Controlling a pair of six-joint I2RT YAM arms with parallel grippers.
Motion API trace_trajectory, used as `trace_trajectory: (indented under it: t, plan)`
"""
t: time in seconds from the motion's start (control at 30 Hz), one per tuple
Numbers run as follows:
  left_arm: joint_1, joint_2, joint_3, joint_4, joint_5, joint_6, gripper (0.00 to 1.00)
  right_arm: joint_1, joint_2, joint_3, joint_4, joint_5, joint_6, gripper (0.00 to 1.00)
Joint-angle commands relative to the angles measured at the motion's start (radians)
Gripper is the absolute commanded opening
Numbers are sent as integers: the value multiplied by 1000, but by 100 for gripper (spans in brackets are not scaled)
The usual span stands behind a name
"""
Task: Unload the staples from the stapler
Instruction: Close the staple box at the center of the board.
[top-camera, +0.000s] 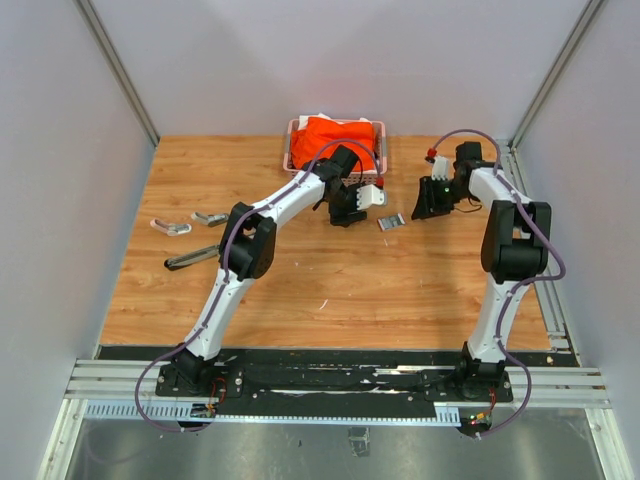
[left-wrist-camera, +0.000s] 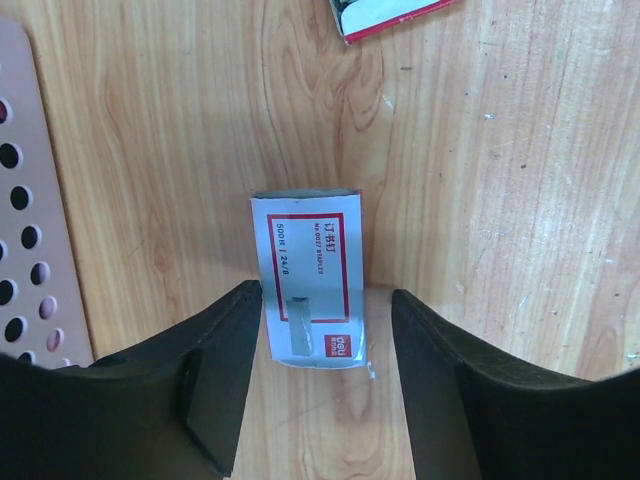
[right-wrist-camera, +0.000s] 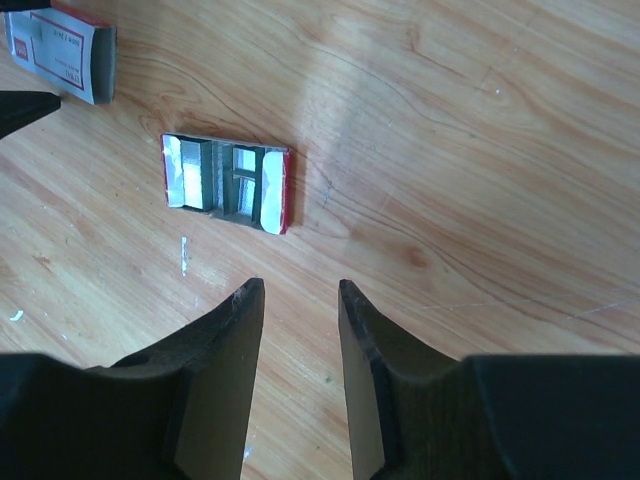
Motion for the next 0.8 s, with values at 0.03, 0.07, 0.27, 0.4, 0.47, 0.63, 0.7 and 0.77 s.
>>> trace_trajectory:
  t: [0.03,0.07,0.27,0.4,0.47,0.63,0.7,0.77]
  plan:
    - [-6,37,-5,-30,19,-68,58,-7,30,8,11,-48,49,37]
    - [-6,32,-11,-27,19,-69,57,-7,34,10,11,-45,48,37]
    - [-7,3,-47,-2,23,-95,54,-7,64,24,11,-52,48,37]
    - [-8,-22,-72,13,21,-144,53,-7,86,41,18,-71,60,37]
    - [-8,-45,-107,36,30,-166,52,-6,93,44,30,-79,66,37]
    - [-20,-106,-226,100,42,-216,52,1,124,66,39,-92,74,36]
    - [-29,-118,-256,114,40,-224,52,4,132,74,49,-94,78,36]
    - [-38,-126,-282,120,41,-230,52,4,141,83,60,-96,82,36]
